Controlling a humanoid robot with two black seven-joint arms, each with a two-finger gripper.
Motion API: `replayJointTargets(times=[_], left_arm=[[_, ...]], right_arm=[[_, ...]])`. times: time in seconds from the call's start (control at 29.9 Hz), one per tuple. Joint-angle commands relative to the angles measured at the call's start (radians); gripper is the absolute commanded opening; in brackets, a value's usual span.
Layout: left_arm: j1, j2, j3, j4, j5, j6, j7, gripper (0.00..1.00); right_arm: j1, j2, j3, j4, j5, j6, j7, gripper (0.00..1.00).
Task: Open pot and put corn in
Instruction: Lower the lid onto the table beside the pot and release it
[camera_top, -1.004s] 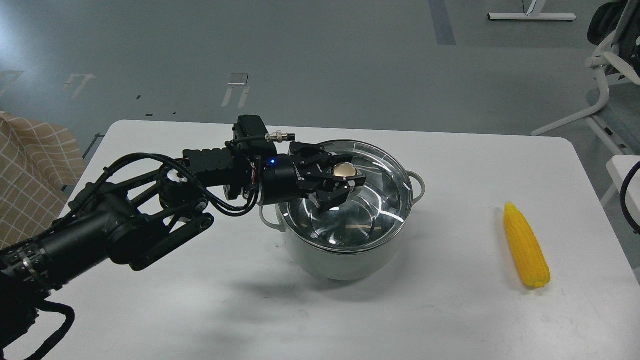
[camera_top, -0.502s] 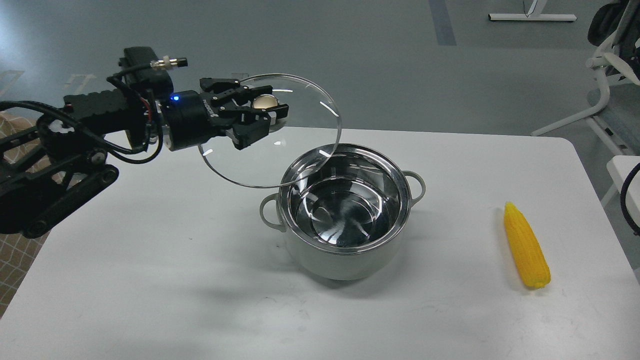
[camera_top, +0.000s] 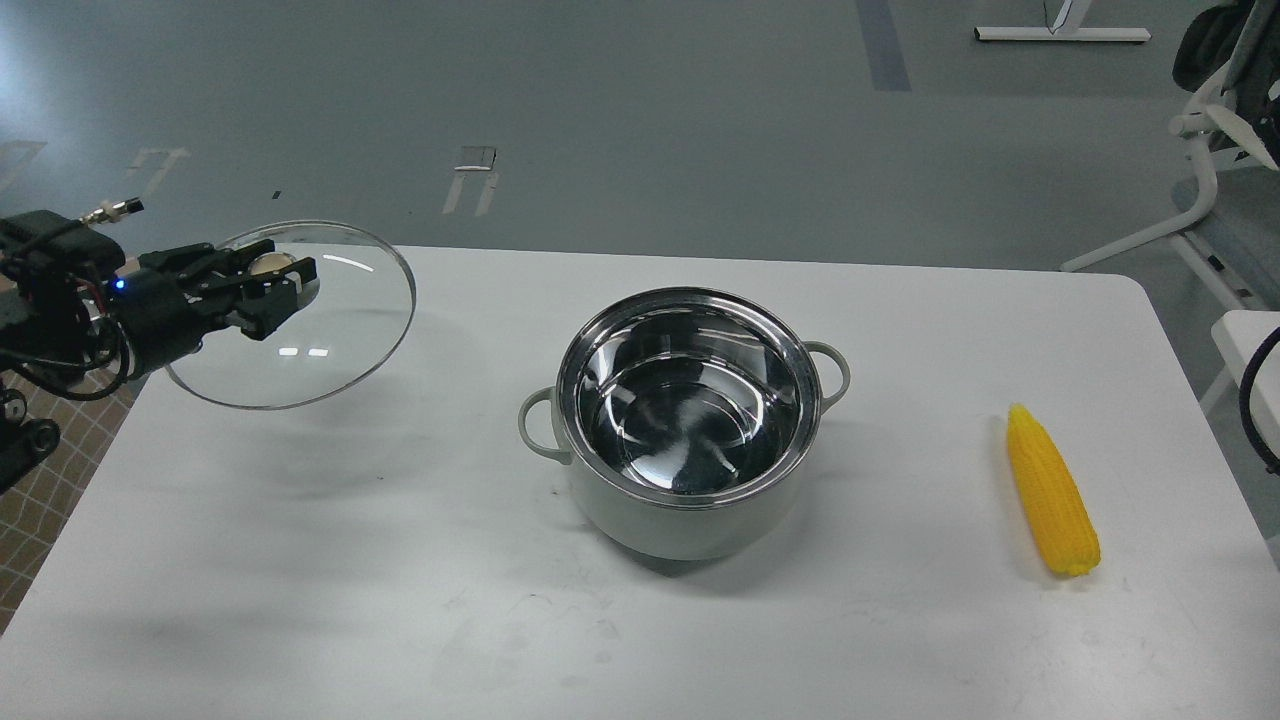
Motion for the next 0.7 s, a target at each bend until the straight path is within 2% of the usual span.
replayJointTargets(times=[0.0, 0.27, 0.5, 0.57, 0.6, 0.64, 0.67], left_arm=[[0.045, -0.013, 0.002, 0.038, -0.045, 0.027, 0.0, 0.38], [0.053, -0.14, 0.019, 0.188, -0.054, 0.03, -0.015, 0.38], [0.054, -0.167, 0.02, 0.213, -0.056, 0.04, -0.015, 0.41], [0.056, -0.167, 0.019, 0.214, -0.056, 0.041, -0.015, 0.46], [0.058, -0.167, 0.019, 0.214, -0.056, 0.041, -0.015, 0.52], [0.058, -0.167, 0.019, 0.214, -0.056, 0.041, -0.015, 0.53], [0.062, -0.167, 0.019, 0.214, -0.065, 0.041, -0.015, 0.66]], right_arm=[[-0.001, 0.001, 0.0, 0.005, 0.0, 0.0, 0.0, 1.0], [-0.006, -0.002, 0.0, 0.006, -0.001, -0.001, 0.0, 1.0], [-0.015, -0.002, 0.0, 0.005, 0.0, -0.001, 0.0, 1.0], [-0.015, -0.002, 0.0, 0.005, 0.0, -0.001, 0.0, 1.0], [-0.015, -0.002, -0.002, 0.005, 0.0, 0.0, 0.0, 1.0], [-0.015, -0.002, -0.002, 0.005, 0.0, 0.0, 0.0, 1.0], [-0.017, -0.002, -0.003, 0.003, -0.001, 0.002, 0.0, 1.0]])
